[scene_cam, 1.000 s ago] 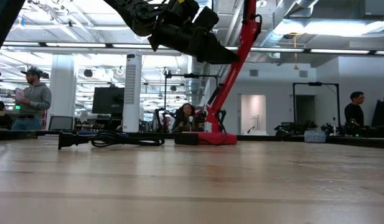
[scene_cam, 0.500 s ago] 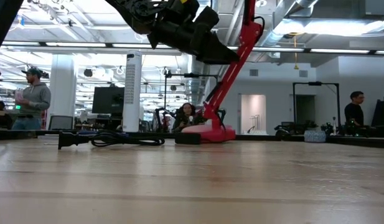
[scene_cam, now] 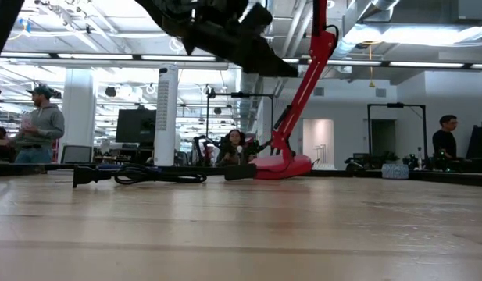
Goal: Screw lightbulb
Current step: Remove the lightbulb from the lamp
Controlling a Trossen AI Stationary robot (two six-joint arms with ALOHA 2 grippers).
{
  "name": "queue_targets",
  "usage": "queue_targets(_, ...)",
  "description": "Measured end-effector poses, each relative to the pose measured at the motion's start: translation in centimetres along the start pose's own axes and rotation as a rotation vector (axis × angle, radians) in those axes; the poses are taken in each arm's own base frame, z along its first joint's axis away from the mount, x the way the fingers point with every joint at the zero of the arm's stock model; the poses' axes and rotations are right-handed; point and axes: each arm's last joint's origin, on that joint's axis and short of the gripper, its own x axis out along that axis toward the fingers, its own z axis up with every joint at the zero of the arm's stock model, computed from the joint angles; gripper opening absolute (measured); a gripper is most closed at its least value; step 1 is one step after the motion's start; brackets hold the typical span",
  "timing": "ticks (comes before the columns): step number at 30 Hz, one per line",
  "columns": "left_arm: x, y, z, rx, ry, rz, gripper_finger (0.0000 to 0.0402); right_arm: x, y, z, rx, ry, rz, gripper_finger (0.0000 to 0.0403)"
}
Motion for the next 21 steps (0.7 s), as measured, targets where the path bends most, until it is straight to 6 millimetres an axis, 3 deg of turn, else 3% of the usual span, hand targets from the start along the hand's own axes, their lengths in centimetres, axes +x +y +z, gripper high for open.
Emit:
queue_targets(5,1.0,0.9,-0.3,0.03,-0.08,0.082,0.0277,0.0,0.0,0.0,0.009,-0.001,0.0,0.0067)
queue_targets(12,1.0,1.2,-0.2,0.062,-0.1,0.114,0.0279,0.0,0.0,0.0,0.016,-0.002,0.001,0.0067)
queue_targets(21,2.9,2.8,-1.3,0.066,-0.163,-0.004,0.0279,0.0,0.0,0.1,0.027,-0.007,0.005,0.0067)
